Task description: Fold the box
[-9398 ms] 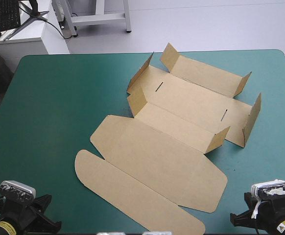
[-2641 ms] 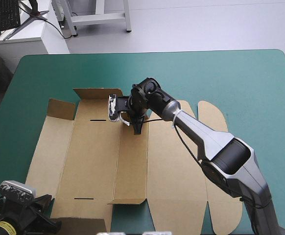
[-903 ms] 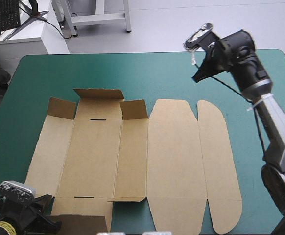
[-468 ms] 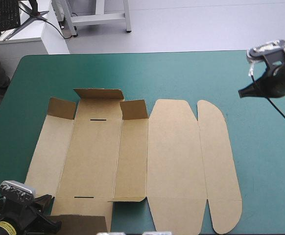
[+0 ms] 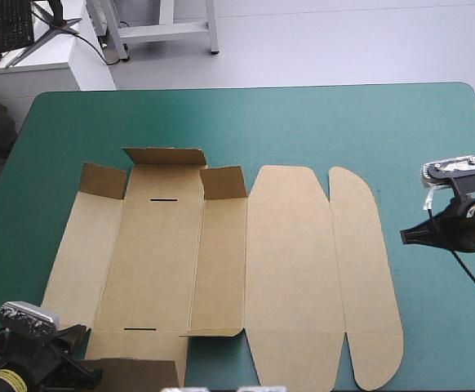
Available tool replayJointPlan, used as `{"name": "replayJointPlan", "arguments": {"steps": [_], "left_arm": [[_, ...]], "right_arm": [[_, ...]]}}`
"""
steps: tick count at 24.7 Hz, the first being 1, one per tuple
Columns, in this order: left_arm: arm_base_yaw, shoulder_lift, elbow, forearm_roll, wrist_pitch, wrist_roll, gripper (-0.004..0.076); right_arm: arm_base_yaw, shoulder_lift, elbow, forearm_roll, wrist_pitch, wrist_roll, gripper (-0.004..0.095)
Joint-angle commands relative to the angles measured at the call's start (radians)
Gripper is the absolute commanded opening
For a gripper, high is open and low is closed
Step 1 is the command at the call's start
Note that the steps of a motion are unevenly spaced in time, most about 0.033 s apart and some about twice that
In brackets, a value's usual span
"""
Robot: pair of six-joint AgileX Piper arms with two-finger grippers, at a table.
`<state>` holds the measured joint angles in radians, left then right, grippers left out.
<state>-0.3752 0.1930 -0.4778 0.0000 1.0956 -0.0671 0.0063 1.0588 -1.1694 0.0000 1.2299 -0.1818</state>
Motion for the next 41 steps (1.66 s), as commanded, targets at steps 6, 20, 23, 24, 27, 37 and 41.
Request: {"name": "replayJointPlan", "arguments": {"steps": [6, 20, 23, 24, 27, 37, 41], "left_arm": [[-0.002, 0.02, -0.025, 0.007, -0.061, -0.07, -0.001], [-0.002, 0.417, -0.299, -0.034, -0.03, -0.141, -0.001], [-0.002, 0.517, -0.353, -0.033, -0.03, -0.131, -0.001], [-0.002, 0.539, -0.363, -0.033, -0.03, -0.121, -0.001], [-0.002, 0.605, -0.383, -0.034, -0.033, -0.079, -0.001], [-0.002, 0.668, -0.393, 0.0, -0.05, -0.079, -0.0009], [-0.002, 0.668, -0.393, -0.038, -0.046, -0.079, -0.0001]], "right_arm": [[-0.01, -0.017, 0.039, 0.074, -0.119, -0.029, -0.002], [-0.01, -0.017, 0.039, 0.076, -0.176, -0.037, -0.002], [-0.01, -0.017, 0.039, 0.076, -0.176, -0.037, -0.002], [-0.01, -0.017, 0.039, 0.076, -0.176, -0.037, -0.002], [-0.01, -0.017, 0.039, 0.076, -0.176, -0.037, -0.002], [-0.01, -0.017, 0.039, 0.081, -0.174, -0.037, -0.002], [-0.01, -0.017, 0.039, 0.081, -0.174, -0.037, -0.002]]}}
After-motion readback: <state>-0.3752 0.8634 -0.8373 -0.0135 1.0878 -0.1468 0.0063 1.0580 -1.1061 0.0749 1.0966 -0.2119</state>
